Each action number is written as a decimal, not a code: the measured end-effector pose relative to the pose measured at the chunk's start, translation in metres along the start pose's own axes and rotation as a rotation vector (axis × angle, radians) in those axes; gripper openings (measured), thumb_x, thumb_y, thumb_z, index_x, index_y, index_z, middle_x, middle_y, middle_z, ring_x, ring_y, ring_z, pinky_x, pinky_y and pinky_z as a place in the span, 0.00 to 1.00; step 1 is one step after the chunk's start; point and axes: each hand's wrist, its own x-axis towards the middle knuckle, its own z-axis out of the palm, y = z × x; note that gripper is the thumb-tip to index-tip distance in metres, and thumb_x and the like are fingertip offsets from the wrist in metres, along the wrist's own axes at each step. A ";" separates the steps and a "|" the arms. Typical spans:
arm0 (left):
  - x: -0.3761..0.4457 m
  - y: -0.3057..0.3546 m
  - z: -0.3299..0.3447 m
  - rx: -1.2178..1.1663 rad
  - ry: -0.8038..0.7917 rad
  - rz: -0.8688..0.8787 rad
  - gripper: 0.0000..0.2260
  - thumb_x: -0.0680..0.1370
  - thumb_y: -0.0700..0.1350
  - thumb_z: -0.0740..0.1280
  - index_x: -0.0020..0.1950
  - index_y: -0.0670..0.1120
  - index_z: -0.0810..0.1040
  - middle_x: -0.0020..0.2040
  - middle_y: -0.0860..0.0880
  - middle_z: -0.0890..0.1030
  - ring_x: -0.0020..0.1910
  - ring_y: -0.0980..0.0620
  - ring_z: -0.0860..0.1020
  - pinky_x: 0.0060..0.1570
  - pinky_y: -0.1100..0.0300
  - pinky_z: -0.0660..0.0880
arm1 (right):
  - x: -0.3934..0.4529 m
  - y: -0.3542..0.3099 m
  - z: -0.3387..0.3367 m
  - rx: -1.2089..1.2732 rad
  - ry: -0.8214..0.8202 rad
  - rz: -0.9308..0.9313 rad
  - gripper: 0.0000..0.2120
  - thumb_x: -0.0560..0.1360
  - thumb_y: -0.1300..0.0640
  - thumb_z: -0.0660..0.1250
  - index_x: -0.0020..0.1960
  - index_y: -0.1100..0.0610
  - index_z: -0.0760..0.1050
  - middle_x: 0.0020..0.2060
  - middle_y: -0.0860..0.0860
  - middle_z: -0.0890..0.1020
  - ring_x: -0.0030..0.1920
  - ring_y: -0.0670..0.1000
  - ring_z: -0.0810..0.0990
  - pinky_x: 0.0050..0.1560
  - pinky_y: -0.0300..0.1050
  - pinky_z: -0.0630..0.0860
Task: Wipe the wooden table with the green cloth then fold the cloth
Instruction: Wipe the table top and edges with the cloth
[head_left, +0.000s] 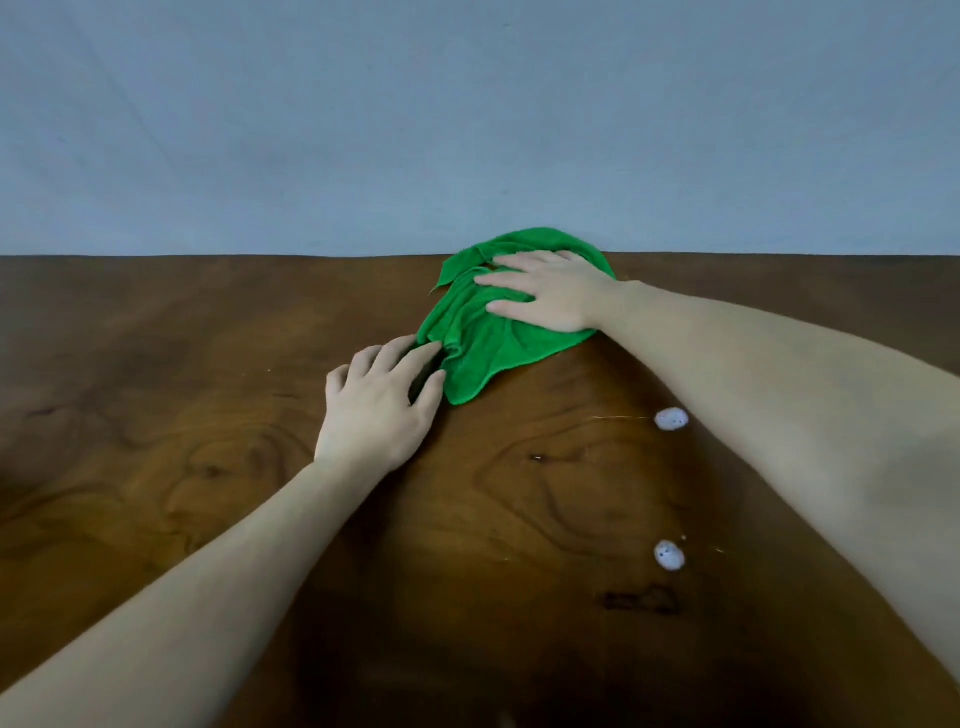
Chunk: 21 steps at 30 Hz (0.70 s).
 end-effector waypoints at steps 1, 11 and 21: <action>0.000 0.001 0.000 0.001 -0.006 -0.003 0.21 0.81 0.62 0.51 0.73 0.62 0.67 0.74 0.59 0.67 0.74 0.53 0.60 0.71 0.46 0.54 | -0.002 0.007 0.000 -0.001 0.002 0.003 0.29 0.78 0.28 0.44 0.78 0.32 0.52 0.81 0.42 0.52 0.81 0.51 0.50 0.78 0.60 0.46; -0.002 0.008 -0.007 0.008 0.004 0.009 0.18 0.82 0.59 0.53 0.68 0.60 0.75 0.71 0.58 0.72 0.72 0.52 0.65 0.69 0.45 0.59 | -0.044 0.019 0.008 0.013 -0.004 0.151 0.30 0.77 0.27 0.40 0.78 0.30 0.48 0.82 0.45 0.48 0.81 0.56 0.46 0.76 0.69 0.43; -0.066 0.031 -0.030 -0.069 -0.084 0.085 0.14 0.81 0.56 0.57 0.63 0.57 0.77 0.67 0.57 0.74 0.68 0.51 0.70 0.66 0.48 0.65 | -0.152 -0.062 0.028 -0.051 0.003 0.064 0.33 0.80 0.31 0.41 0.82 0.41 0.45 0.82 0.49 0.48 0.81 0.54 0.44 0.77 0.67 0.44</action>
